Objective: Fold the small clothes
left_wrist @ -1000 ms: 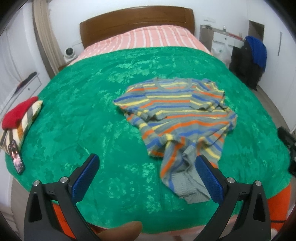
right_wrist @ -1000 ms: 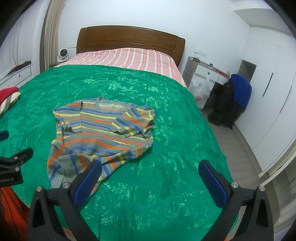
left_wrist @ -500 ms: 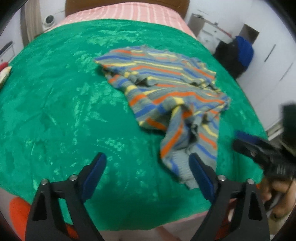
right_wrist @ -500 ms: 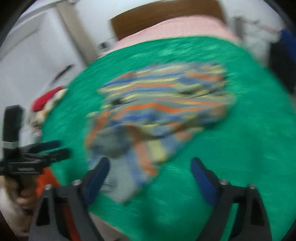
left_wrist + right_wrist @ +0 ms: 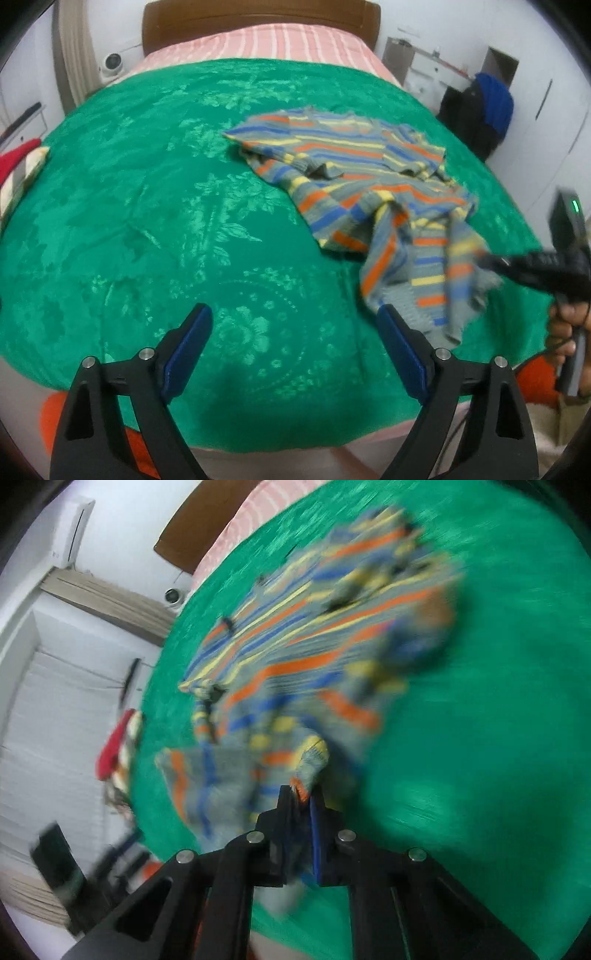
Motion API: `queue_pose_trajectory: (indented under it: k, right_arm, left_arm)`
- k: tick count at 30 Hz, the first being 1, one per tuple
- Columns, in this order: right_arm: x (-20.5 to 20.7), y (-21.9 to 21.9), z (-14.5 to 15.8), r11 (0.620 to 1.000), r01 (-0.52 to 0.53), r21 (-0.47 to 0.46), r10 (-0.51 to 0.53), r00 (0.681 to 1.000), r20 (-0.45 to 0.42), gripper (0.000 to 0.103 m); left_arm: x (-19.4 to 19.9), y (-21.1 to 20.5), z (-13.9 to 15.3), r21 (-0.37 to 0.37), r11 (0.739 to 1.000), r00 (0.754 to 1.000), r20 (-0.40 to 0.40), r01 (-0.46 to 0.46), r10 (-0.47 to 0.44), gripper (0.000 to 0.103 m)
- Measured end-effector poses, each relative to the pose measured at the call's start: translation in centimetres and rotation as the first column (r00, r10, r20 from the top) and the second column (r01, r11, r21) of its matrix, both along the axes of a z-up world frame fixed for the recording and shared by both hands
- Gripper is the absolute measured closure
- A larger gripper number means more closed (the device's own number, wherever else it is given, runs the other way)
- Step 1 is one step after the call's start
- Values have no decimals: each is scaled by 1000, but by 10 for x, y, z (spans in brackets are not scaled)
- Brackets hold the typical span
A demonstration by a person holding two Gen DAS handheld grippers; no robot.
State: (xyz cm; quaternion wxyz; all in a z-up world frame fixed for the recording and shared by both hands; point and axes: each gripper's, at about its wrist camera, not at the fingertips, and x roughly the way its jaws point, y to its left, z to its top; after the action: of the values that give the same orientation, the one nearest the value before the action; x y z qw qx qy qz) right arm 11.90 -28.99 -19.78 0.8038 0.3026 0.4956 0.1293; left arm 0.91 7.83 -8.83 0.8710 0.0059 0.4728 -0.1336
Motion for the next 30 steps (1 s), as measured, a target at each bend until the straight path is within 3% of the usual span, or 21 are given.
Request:
queue_pose_trajectory:
  k: [4, 6, 8, 9, 10, 11, 12, 13, 14, 15, 17, 18, 20, 22, 25, 27, 28, 29, 30]
  right_arm:
    - [-53, -60, 7, 985, 86, -147, -89, 996, -14, 94]
    - [-62, -72, 6, 972, 108, -211, -114, 993, -13, 94]
    - [-71, -84, 2, 968, 132, -213, -137, 991, -9, 88]
    - [-74, -87, 0, 969, 147, -196, -151, 988, -6, 77]
    - [-77, -88, -2, 975, 153, -160, -154, 988, 3, 56]
    - [-80, -85, -2, 981, 150, -121, -149, 989, 19, 45]
    - [-81, -82, -3, 984, 145, -104, -142, 989, 32, 30]
    - [-80, -76, -3, 987, 129, -100, -125, 991, 49, 28]
    - [-77, -68, -5, 988, 103, -117, -97, 994, 52, 28]
    - [-70, -57, -10, 986, 63, -157, -56, 997, 46, 30]
    - [-62, -41, -17, 966, 0, -259, 6, 1000, 22, 63]
    - [-64, -40, -17, 962, -22, -273, 28, 999, 18, 99]
    - [-74, -46, -7, 980, -55, -193, 61, 998, 25, 98]
    - [-92, -56, 13, 988, -76, -136, 85, 995, 55, 98]
    - [-113, -57, 32, 970, -102, -219, 116, 992, 53, 98]
    - [-114, -53, 25, 952, -114, -283, 127, 991, 29, 94]
    - [-112, -49, 16, 943, -123, -309, 134, 991, 15, 91]
    - [-111, -49, 9, 941, -129, -314, 134, 991, -5, 86]
    - [-109, -48, 1, 943, -136, -303, 136, 991, -20, 72]
  left_arm:
    - [3, -23, -5, -82, 993, 996, -28, 83, -86, 12]
    - [6, -51, -9, -54, 988, 988, -31, 147, -148, 12]
    - [11, -79, -13, 1, 978, 978, -12, 207, -207, 12]
    - [16, -93, -19, 52, 974, 975, -5, 220, -220, 12]
    - [23, -104, -26, 92, 970, 974, -10, 225, -225, 12]
    - [29, -110, -34, 118, 967, 975, -21, 224, -223, 14]
    - [35, -116, -42, 140, 966, 976, -33, 218, -216, 20]
    - [41, -118, -49, 155, 965, 978, -47, 210, -205, 44]
    - [47, -117, -59, 145, 968, 977, -82, 205, -195, 79]
    - [49, -112, -61, 92, 975, 976, -103, 204, -194, 86]
    - [43, -87, -52, -25, 988, 983, -103, 153, -155, 88]
    - [39, -75, -45, -71, 987, 983, -108, 142, -149, 88]
    - [24, -39, -27, -179, 978, 983, -126, 112, -135, 92]
    - [3, -5, -15, -219, 973, 985, -138, 75, -107, 94]
    - [-18, 25, -30, -164, 986, 975, -212, 23, -58, 91]
    - [-23, 37, -46, -130, 991, 969, -243, 19, -50, 72]
    - [-23, 43, -50, -129, 992, 968, -248, 4, -36, 58]
    - [-23, 52, -50, -155, 988, 970, -241, -26, -13, 45]
    - [-23, 57, -47, -180, 983, 973, -232, -41, -2, 39]
